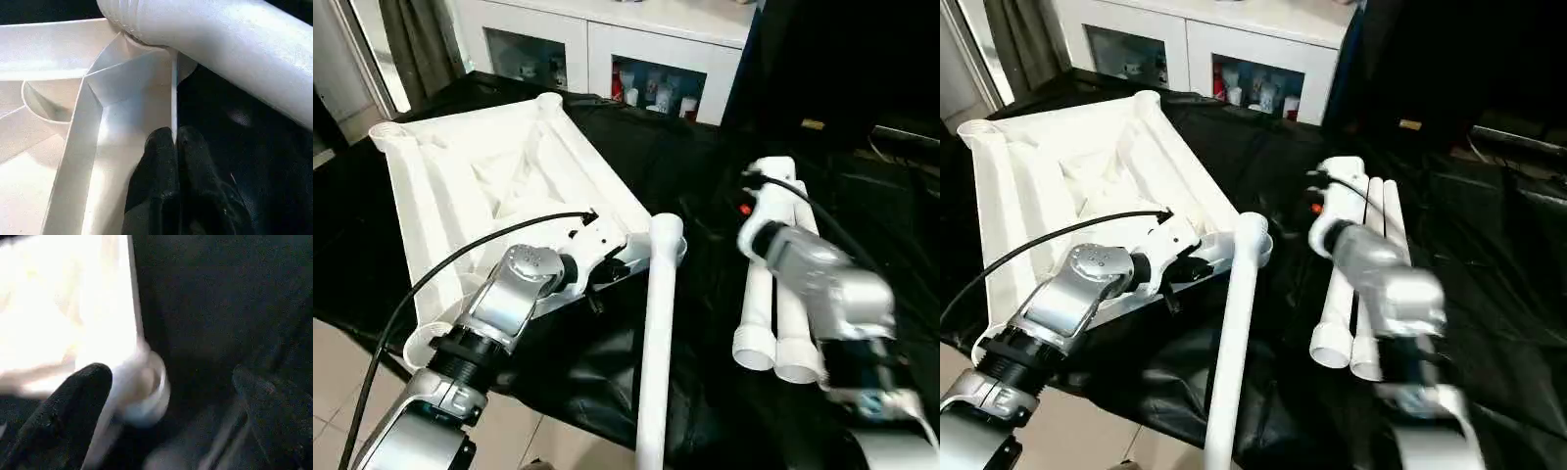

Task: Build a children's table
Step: Pick table leg

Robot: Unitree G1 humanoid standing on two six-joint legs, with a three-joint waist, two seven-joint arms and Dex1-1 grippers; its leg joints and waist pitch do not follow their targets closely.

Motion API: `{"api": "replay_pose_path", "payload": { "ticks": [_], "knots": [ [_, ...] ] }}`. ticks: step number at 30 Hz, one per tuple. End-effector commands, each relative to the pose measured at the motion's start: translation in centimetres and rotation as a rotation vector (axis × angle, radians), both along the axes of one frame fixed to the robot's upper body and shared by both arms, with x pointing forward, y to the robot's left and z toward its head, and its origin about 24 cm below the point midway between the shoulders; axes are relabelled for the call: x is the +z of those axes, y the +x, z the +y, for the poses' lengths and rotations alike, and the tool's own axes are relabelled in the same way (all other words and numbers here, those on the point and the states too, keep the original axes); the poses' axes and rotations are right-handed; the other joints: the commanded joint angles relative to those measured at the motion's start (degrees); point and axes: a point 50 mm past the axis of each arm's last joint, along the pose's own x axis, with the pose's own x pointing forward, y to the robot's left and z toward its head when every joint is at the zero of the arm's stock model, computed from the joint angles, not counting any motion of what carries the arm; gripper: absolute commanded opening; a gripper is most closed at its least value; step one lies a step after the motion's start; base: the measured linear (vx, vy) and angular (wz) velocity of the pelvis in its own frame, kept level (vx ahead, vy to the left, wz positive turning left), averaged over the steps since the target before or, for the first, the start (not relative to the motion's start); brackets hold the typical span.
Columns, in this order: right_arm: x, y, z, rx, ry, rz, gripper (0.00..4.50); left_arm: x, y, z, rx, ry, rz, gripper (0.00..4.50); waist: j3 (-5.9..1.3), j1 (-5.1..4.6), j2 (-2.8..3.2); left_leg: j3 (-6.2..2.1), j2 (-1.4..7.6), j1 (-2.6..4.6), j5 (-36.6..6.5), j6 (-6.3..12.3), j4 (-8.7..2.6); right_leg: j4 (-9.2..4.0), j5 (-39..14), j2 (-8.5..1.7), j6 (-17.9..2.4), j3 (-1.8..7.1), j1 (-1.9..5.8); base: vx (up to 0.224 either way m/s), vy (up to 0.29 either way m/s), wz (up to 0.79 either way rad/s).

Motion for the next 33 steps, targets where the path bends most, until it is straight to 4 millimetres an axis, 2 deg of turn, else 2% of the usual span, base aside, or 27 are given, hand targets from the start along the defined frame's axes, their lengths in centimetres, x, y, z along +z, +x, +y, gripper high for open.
{"api": "replay_pose_path", "payload": {
  "ticks": [1, 5, 9, 15, 21, 28, 33],
  "knots": [
    [0.2, -1.1, 0.1, 0.046, 0.023, 0.101, 4.42, -1.3, -0.5, 0.6, 0.026, 0.041, 0.043, 0.0, -3.9, 0.4, 0.29, -0.35, 1.45, -0.13, -3.8, 0.58, -3.89, -3.49, -3.1, -4.04, -11.2, 2.7, 3.99, 0.0, 0.0, 0.0],
    [0.4, -2.5, 0.6, 0.132, 0.107, 0.211, 4.42, -1.3, -0.5, 0.7, 0.024, 0.044, 0.041, 0.0, -3.9, 0.56, 0.45, -0.41, 1.58, 0.0, -4.0, 0.11, -3.88, -3.68, -4.5, -4.14, -10.8, 2.73, 3.79, 0.0, 0.0, 0.0],
    [0.5, -3.4, 1.8, 0.214, 0.204, 0.294, 4.42, -1.2, -0.5, 0.7, 0.014, 0.049, 0.038, 0.0, -3.98, 0.65, 0.51, -0.43, 1.6, -0.01, -3.5, -0.44, -3.85, -3.47, -3.3, -4.18, -11.3, 2.7, 3.73, 0.0, 0.0, 0.0],
    [-1.5, -4.8, 3.5, 0.262, 0.164, 0.441, 4.42, -1.1, -0.7, 0.8, -0.019, 0.06, 0.027, 0.0, -4.0, 0.99, 0.61, -0.45, 1.68, 0.11, -2.7, -1.61, -3.95, -3.31, -2.2, -4.29, -11.3, 2.7, 3.7, 0.0, 0.0, 0.0],
    [-2.8, -5.0, 5.1, 0.26, 0.166, 0.509, 4.42, -0.9, -0.7, 0.6, -0.037, 0.051, 0.022, 0.0, -3.95, 1.08, 0.49, -0.45, 1.64, 0.13, -3.9, -2.7, -4.1, -3.49, -4.9, -4.46, -10.1, 2.79, 3.57, 0.0, 0.0, 0.0],
    [-3.2, -4.9, 5.4, 0.228, 0.179, 0.541, 3.74, -0.7, -0.6, 0.9, -0.042, 0.047, 0.016, 0.0, -4.05, 1.17, 0.52, -0.51, 1.56, 0.03, -2.7, -3.11, -4.17, -3.1, -2.0, -4.38, -9.8, 2.74, 3.72, 0.0, 0.0, 0.0],
    [-3.4, -4.7, 5.1, 0.192, 0.186, 0.545, 3.26, -0.3, -0.1, 1.1, -0.033, 0.045, -0.022, 0.0, -4.04, 1.16, 0.64, -0.47, 1.53, 0.07, -2.9, -3.13, -4.15, -3.27, -2.7, -4.35, -9.4, 2.76, 3.7, 0.0, 0.0, 0.0]
  ]
}}
